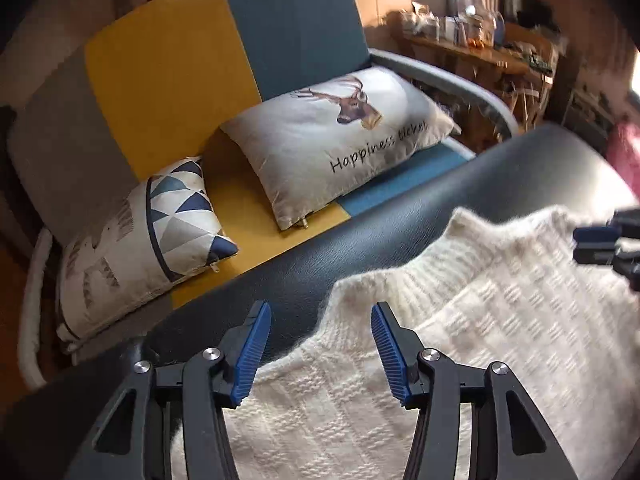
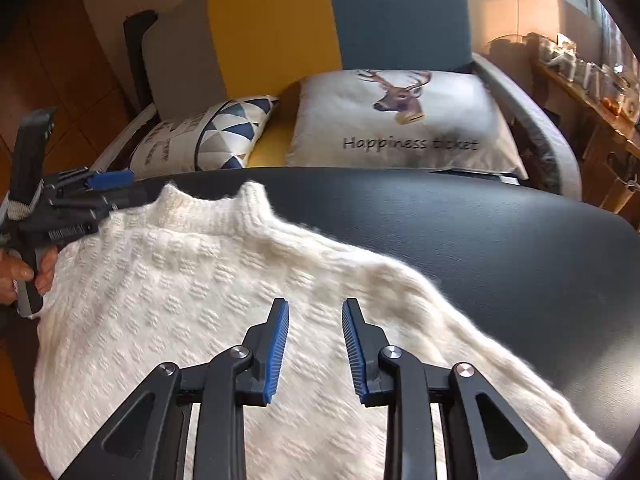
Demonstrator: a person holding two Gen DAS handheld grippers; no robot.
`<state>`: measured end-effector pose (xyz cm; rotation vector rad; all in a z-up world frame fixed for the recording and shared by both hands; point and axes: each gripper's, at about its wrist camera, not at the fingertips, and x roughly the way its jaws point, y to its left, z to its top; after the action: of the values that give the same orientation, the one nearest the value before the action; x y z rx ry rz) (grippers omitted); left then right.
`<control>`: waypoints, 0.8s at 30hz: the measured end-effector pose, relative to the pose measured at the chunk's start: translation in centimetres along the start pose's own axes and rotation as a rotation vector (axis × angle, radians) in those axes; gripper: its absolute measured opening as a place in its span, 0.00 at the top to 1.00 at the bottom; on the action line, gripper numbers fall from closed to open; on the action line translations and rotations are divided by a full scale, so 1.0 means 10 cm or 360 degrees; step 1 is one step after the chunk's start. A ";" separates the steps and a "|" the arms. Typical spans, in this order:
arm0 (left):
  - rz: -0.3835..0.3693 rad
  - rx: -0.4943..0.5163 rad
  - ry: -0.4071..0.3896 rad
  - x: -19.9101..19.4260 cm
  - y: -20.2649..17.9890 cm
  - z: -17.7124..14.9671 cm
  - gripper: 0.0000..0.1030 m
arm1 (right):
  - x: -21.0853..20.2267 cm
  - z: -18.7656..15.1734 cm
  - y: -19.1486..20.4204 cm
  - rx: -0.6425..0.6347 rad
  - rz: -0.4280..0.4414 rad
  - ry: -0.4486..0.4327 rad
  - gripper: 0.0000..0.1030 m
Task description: Fold clothes
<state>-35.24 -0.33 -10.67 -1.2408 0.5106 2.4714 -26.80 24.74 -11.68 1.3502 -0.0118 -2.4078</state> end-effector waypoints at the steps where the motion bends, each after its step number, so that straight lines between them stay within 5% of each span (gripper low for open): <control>1: -0.0005 0.0029 0.0027 0.05 0.00 -0.03 0.47 | 0.05 0.03 0.05 -0.0007 0.0012 -0.0002 0.73; 8: -0.0122 -0.0154 0.0062 0.27 -0.01 -0.05 0.39 | 0.34 0.13 0.20 -0.0052 -0.0014 0.0013 0.73; 9: -0.0131 -0.0176 0.0061 0.29 -0.02 -0.06 0.41 | 0.39 0.13 0.20 -0.0065 -0.0060 0.0030 0.73; 13: -0.0107 -0.0285 0.0048 0.31 -0.04 -0.07 0.74 | 0.44 0.09 0.13 -0.0031 -0.0270 0.0022 0.75; 18: -0.0008 -0.0442 0.0024 0.29 -0.02 -0.09 0.74 | 0.43 0.04 0.11 0.0031 -0.0324 -0.0038 0.74; 24: 0.0029 -0.0595 -0.0047 0.09 -0.05 -0.15 0.65 | 0.10 0.01 -0.19 0.0312 -0.0063 -0.0088 0.72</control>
<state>-34.53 -0.47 -12.36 -1.3314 0.0491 2.6788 -27.97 26.17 -12.86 1.3774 -0.2439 -2.5316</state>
